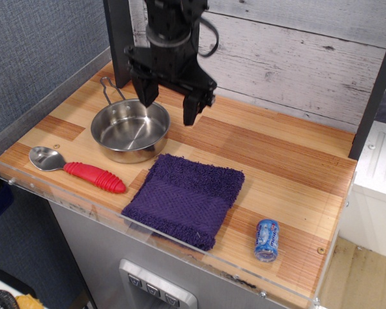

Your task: Move the pot to the top right of the table.

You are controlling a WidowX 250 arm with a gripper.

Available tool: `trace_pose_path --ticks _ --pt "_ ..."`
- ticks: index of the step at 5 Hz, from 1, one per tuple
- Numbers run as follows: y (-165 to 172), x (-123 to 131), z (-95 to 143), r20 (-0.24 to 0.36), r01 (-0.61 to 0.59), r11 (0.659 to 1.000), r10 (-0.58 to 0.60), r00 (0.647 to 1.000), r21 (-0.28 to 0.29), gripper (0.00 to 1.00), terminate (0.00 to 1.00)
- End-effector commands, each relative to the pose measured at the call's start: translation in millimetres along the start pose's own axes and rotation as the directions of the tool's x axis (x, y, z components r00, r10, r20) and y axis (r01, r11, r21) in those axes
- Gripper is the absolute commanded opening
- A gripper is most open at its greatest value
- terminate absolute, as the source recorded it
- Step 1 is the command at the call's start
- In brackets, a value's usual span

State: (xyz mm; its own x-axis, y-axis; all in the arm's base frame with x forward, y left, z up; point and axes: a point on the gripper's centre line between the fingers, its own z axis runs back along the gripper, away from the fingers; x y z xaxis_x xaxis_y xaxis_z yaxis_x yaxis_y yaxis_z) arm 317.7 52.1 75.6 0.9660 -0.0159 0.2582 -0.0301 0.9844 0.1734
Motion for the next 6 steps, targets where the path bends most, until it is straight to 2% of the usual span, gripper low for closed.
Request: trace_pose_path --ticks 1,4,5,6 --pt "13.8 -1.1 -15.3 -0.008 -0.058 0.998 0.058 0.998 0.036 1.0 0.0" --pt "18.6 -11.5 -41.7 -0.065 -0.144 0.989 0.146 0.987 0.039 1.0 0.0" --pt "17.7 -12.3 -42.8 -0.061 -0.142 0.989 0.144 0.988 0.036 0.0 0.0" --pt "17.1 -10.9 -41.3 -0.052 -0.129 0.991 0.131 0.99 0.036 0.0 0.0"
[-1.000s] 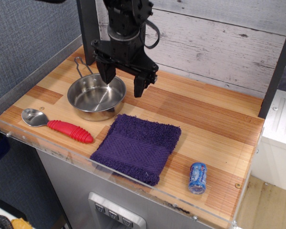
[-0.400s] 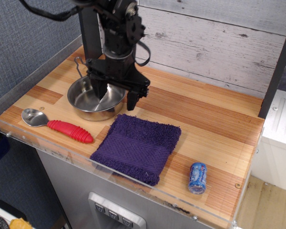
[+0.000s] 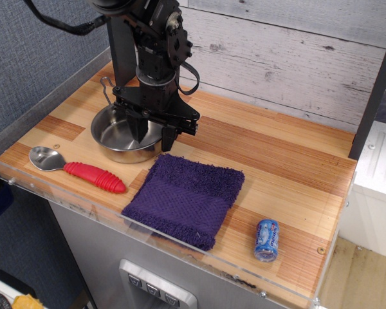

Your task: Move the pot to the top right of the table.

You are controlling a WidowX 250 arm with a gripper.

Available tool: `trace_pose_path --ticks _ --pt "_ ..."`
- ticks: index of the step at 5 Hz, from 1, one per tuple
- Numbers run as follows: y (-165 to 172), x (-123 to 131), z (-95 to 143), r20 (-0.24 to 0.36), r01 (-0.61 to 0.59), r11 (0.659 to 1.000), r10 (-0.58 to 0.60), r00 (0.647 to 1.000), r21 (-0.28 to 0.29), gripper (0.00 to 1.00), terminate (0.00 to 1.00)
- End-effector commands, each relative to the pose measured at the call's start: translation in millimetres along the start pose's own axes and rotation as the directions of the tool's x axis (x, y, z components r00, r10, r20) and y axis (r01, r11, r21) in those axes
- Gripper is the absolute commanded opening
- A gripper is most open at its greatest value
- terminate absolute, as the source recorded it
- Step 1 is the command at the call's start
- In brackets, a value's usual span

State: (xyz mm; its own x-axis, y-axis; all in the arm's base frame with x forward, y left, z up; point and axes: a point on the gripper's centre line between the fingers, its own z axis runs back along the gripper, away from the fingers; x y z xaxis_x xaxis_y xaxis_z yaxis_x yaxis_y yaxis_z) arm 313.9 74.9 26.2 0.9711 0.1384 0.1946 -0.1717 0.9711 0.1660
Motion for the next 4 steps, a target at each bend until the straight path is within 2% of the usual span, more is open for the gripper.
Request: trace_pose_path --ticks 1,4 --pt "2.9 6.1 13.1 0.046 0.017 1.0 -0.018 0.999 0.018 0.0 0.0" --pt "12.6 12.8 45.3 0.113 -0.006 1.0 0.004 0.994 0.018 0.0 0.0"
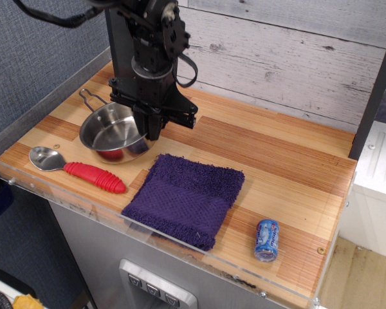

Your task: Move the pot to the top right of the table.

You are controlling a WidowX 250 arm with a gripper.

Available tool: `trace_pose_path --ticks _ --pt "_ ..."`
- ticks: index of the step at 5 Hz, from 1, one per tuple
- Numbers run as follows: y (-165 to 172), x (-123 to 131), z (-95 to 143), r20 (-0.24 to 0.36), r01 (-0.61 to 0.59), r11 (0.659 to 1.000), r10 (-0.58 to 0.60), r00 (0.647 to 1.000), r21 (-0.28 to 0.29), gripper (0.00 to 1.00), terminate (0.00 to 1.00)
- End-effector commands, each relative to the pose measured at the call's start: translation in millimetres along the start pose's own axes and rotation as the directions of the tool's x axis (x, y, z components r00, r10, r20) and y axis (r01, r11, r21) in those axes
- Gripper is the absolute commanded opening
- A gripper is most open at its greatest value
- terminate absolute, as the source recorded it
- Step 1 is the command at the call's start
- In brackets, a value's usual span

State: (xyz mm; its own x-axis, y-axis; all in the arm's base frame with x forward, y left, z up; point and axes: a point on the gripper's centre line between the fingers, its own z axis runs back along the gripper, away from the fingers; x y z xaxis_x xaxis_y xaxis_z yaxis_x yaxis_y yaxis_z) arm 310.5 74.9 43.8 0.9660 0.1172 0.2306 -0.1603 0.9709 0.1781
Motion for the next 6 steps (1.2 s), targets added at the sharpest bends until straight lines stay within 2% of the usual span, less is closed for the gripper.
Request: trace_pose_path --ticks 1,2,4,5,6 --pt "4.1 26.4 42.7 0.121 -0.009 1.0 0.008 0.993 0.005 0.0 0.0" --pt "-9.4 38.1 63.7 0.161 0.017 1.0 -0.017 0.987 0.001 0.0 0.0" --pt "-67.2 45.4 99.2 0.243 0.15 0.987 -0.131 0.961 -0.06 0.0 0.0" --pt "-89.2 41.6 105.1 0.271 0.229 0.972 -0.205 0.94 -0.056 0.0 0.0" --pt "-110.6 32.6 111.7 0.27 0.287 0.957 -0.262 0.927 -0.054 0.0 0.0"
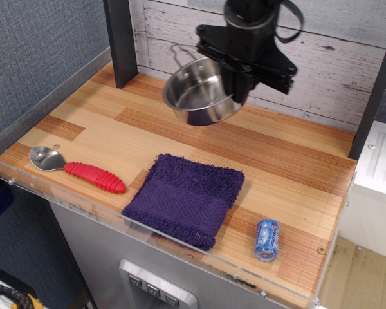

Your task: Move the pot to the top right of the table.

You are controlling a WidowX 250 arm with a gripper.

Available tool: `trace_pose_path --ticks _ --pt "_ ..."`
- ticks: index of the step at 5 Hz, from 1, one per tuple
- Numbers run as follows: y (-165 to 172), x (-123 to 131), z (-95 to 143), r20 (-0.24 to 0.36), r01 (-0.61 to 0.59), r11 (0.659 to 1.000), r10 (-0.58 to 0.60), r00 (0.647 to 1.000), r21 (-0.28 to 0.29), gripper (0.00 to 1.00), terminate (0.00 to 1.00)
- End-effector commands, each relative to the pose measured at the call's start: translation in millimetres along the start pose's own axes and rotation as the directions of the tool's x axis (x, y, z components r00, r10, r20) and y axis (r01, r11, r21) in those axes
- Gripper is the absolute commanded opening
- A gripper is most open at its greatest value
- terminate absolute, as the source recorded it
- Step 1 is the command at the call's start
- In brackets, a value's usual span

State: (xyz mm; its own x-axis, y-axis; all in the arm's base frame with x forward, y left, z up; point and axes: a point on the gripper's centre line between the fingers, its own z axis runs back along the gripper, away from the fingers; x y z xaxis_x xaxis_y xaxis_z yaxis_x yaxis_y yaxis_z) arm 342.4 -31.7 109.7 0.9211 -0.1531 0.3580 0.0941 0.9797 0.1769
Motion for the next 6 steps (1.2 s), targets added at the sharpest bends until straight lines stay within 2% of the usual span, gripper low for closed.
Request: trace_pose_path --ticks 1,2,4,6 --pt "-44.3 2.9 24.6 0.062 0.074 0.997 -0.072 0.996 -0.036 0.0 0.0" --pt "-63.3 1.1 14.6 0.044 0.053 0.997 -0.05 0.998 -0.057 0.0 0.0" --pt "-79.0 2.6 -11.8 0.016 -0.031 0.999 0.032 0.999 -0.041 0.0 0.0" --pt "-106.9 25.6 -33.0 0.026 -0.022 0.999 0.023 0.999 -0.034 0.0 0.0"
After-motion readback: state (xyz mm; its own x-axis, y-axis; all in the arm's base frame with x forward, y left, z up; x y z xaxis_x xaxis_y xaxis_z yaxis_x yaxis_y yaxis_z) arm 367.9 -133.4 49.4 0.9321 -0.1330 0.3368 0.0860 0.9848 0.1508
